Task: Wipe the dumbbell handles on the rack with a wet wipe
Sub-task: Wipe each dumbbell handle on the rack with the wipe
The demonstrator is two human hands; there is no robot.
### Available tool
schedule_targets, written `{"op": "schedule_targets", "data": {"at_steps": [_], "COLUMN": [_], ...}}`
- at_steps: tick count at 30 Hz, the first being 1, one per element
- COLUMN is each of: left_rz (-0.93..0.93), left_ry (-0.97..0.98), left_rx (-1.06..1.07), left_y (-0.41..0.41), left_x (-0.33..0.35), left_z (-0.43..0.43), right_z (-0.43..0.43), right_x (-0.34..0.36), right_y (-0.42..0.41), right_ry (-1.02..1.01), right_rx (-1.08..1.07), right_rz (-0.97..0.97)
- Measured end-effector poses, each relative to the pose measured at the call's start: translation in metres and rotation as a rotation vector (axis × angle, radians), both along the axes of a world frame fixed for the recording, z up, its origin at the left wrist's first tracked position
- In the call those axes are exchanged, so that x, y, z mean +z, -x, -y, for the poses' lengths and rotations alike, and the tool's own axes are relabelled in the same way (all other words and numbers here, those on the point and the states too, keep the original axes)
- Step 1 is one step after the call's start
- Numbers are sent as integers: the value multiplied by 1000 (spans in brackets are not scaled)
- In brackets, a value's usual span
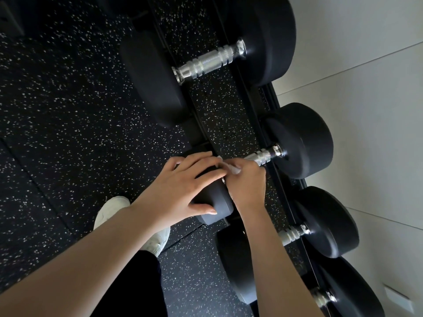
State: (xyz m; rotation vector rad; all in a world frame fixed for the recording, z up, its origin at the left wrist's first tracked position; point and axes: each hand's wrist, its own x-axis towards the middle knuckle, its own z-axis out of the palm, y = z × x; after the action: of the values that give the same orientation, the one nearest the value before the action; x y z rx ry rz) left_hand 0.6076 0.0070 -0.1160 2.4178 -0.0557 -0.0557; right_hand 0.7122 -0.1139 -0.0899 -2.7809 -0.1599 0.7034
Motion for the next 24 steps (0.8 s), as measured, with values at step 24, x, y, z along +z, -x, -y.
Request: {"op": "schedule_targets", "data": {"at_steps": [24], "left_rz": [-63], "left_ry": [-27], "left_rx": [-18], "left_y": [1], "left_x": [0], "left_z": [1], "right_z": [36], "right_x": [-10], "right_y": [-28], "right_ry": [-466], "right_rx": [-525], "right_rz": [544]}}
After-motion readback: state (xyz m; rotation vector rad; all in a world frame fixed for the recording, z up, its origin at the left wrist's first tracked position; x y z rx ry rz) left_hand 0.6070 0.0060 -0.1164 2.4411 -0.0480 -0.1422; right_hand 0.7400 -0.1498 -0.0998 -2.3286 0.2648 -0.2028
